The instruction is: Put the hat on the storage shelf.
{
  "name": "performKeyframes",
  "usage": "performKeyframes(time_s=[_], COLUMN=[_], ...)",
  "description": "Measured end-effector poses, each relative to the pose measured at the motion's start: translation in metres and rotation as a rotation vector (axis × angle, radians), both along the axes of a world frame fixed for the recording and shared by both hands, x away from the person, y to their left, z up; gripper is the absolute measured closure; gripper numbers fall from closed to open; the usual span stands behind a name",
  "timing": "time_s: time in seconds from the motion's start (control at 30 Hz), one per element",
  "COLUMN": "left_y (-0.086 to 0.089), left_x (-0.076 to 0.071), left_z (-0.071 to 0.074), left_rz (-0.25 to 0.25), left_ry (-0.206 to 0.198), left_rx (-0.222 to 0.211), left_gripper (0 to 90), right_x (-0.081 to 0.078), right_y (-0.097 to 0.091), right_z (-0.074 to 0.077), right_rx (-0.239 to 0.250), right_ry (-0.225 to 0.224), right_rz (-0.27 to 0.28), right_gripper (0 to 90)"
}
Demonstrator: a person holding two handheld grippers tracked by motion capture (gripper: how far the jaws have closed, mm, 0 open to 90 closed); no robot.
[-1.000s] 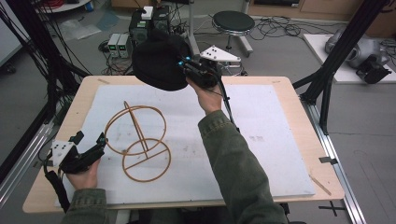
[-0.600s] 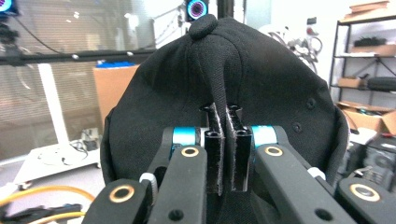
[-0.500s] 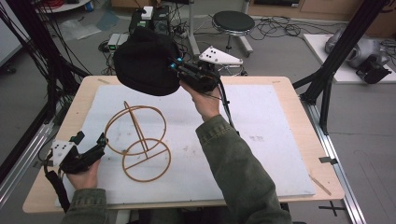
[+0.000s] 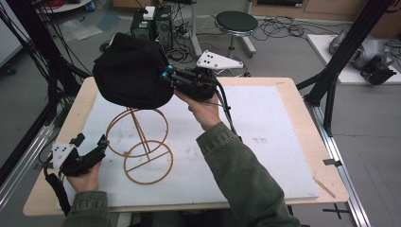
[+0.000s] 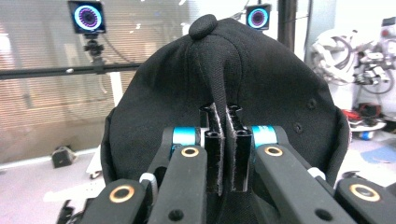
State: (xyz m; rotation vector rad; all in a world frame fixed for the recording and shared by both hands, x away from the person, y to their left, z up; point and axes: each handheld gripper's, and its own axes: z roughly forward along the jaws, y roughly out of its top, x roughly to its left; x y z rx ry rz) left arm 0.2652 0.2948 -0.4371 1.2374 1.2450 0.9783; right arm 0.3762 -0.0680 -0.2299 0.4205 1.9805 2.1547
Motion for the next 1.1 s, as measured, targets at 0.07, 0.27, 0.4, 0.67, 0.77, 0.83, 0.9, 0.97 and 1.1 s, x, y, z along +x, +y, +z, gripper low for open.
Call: performKeyframes(time_s=[0.07, 0.27, 0.4, 0.67, 0.77, 0.83, 0.9, 0.97, 1.1], left_y=[0.000, 0.002, 0.005, 0.006, 0.006, 0.006, 0.007, 0.008, 0.008], left_x=[0.000, 0.000, -0.001, -0.002, -0.002, -0.002, -0.003, -0.003, -0.003], left_z=[0.000, 0.000, -0.001, 0.000, 0.000, 0.000, 0.000, 0.000, 0.000], left_rz=[-0.001, 0.008, 0.023, 0.038, 0.045, 0.052, 0.057, 0.060, 0.062], left_ry=[-0.002, -0.001, -0.004, -0.007, -0.003, -0.005, -0.005, -0.004, -0.003], left_rx=[-0.002, -0.003, -0.004, 0.003, 0.013, 0.016, 0.015, 0.013, 0.012], left_gripper=[18.8, 18.8, 18.8, 18.8, 18.8, 18.8, 18.8, 18.8, 18.8], right_x=[-0.003, -0.009, -0.016, -0.024, -0.025, -0.026, -0.029, -0.030, -0.034], right_y=[0.002, 0.005, 0.008, 0.012, 0.013, 0.013, 0.013, 0.013, 0.012], right_z=[0.000, 0.001, 0.000, -0.008, -0.014, -0.017, -0.023, -0.025, -0.035], right_rx=[-0.006, -0.040, -0.077, -0.125, -0.140, -0.145, -0.155, -0.165, -0.185], right_ry=[0.000, 0.013, 0.011, 0.013, 0.026, 0.033, 0.043, 0.043, 0.055], right_rz=[0.025, 0.113, 0.168, 0.205, 0.204, 0.207, 0.209, 0.208, 0.192], right_gripper=[88.0, 88.0, 88.0, 88.0, 87.9, 88.0, 87.9, 88.0, 88.0])
